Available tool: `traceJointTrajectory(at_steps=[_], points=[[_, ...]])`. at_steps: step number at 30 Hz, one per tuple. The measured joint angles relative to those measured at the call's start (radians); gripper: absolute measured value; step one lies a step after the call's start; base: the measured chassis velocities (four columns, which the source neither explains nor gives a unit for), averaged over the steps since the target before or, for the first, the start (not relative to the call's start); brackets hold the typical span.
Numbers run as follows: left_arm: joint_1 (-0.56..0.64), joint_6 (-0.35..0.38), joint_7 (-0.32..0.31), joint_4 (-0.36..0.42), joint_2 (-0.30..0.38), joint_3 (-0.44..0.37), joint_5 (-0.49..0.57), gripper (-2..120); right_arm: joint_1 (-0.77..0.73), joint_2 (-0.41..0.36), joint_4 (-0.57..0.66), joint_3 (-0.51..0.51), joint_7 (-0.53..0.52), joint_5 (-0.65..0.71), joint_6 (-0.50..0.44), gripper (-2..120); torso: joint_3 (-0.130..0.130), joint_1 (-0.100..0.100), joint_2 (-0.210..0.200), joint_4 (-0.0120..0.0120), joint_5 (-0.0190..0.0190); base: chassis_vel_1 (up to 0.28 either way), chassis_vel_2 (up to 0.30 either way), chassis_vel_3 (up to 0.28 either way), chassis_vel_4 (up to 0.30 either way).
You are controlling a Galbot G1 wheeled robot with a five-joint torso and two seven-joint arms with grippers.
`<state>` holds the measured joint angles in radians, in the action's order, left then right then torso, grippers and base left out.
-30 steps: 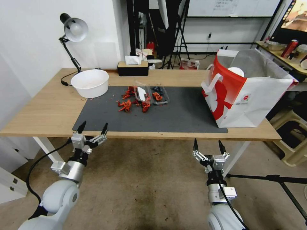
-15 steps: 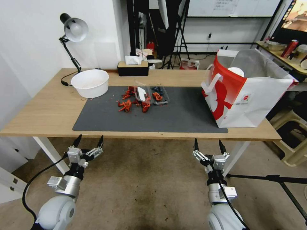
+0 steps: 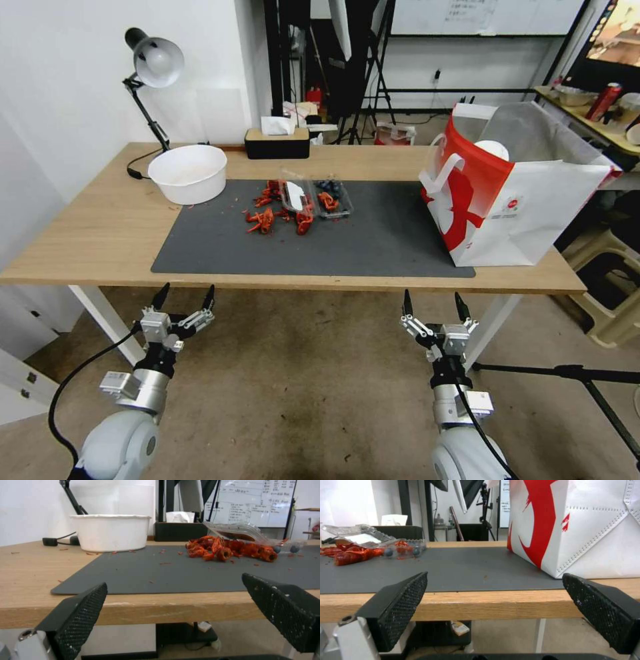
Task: Pick up the trash from the table and place it into the takeout bag.
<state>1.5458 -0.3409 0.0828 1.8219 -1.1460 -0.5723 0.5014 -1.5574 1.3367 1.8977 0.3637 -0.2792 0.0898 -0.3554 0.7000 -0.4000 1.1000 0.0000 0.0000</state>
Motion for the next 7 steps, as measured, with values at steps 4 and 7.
traceJointTrajectory(at_steps=[4, 7], points=[[0.000, 0.000, 0.000, 0.000, 0.000, 0.000, 0.000, 100, 0.000, 0.000, 0.000, 0.000, 0.000, 0.000, 0.000, 100, 0.000, 0.000, 0.000, 0.0000, 0.0000, 0.000, 0.000, 0.000, 0.000], [0.000, 0.000, 0.000, 0.000, 0.000, 0.000, 0.000, 100, 0.000, 0.000, 0.000, 0.000, 0.000, 0.000, 0.000, 100, 0.000, 0.000, 0.000, 0.0000, 0.0000, 0.000, 0.000, 0.000, 0.000]])
